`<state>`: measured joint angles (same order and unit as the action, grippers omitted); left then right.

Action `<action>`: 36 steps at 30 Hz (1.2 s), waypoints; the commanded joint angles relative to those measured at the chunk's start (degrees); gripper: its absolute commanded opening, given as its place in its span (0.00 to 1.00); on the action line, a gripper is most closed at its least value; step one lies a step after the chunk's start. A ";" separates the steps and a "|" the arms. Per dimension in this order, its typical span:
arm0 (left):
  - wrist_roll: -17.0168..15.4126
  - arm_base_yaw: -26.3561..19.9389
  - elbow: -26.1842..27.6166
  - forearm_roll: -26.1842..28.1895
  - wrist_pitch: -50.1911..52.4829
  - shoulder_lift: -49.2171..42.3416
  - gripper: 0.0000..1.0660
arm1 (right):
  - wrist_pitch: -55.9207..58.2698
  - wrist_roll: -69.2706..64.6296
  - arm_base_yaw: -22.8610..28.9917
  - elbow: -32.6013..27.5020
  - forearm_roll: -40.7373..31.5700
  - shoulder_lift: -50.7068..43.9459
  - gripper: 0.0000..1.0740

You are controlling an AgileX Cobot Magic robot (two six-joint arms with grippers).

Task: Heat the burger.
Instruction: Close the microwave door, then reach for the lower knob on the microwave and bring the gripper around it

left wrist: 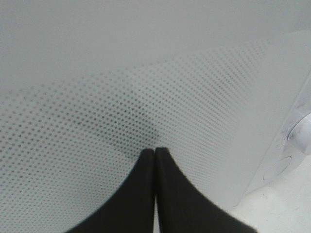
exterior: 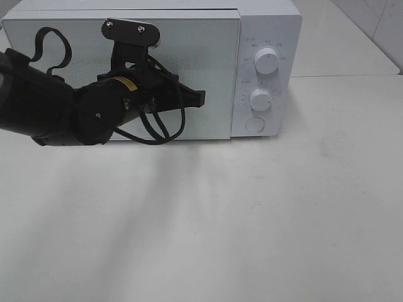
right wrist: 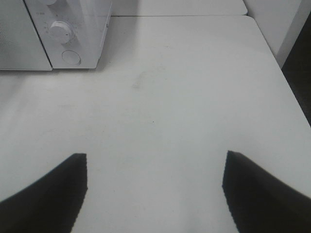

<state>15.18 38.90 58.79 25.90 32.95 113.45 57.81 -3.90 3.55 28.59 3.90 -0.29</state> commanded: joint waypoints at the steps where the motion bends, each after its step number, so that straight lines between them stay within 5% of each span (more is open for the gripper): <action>1: -0.06 -3.61 3.67 3.95 8.65 0.74 0.00 | -0.69 0.17 -0.23 -0.06 -0.06 -1.55 0.70; 9: 0.23 -3.95 6.36 2.92 1.49 0.34 0.00 | -0.69 0.17 -0.23 -0.06 -0.06 -1.55 0.70; 18: 0.17 -0.97 0.57 2.92 -8.48 -6.36 0.00 | -0.69 0.17 -0.23 -0.06 -0.06 -1.55 0.70; 21: 0.17 0.23 -1.55 2.92 -15.07 -8.77 0.12 | -0.69 0.17 -0.23 -0.06 -0.06 -1.55 0.70; 22: 0.17 0.63 -2.46 2.86 -20.63 -9.97 0.37 | -0.69 0.17 -0.23 -0.06 -0.06 -1.55 0.70; 23: 0.17 0.63 -2.46 2.86 -20.63 -9.97 0.37 | -0.69 0.17 -0.23 -0.06 -0.06 -1.55 0.70; 24: 0.17 0.63 -2.69 2.86 -24.12 -10.49 0.56 | -0.69 0.17 -0.23 -0.06 -0.06 -1.55 0.70; 25: 0.00 0.57 -2.86 2.86 -30.77 -11.06 0.90 | -0.69 0.17 -0.23 -0.06 -0.06 -1.55 0.70; 32: -0.06 0.23 -2.86 2.35 -47.61 -13.52 0.91 | -0.69 0.17 -0.23 -0.06 -0.06 -1.55 0.70; 36: -0.06 0.23 -2.86 -2.92 -60.91 -16.16 0.91 | -0.69 0.17 -0.23 -0.06 -0.06 -1.55 0.70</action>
<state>15.41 39.25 56.09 26.07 -20.57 99.12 57.75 -3.90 3.55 28.59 3.90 -0.29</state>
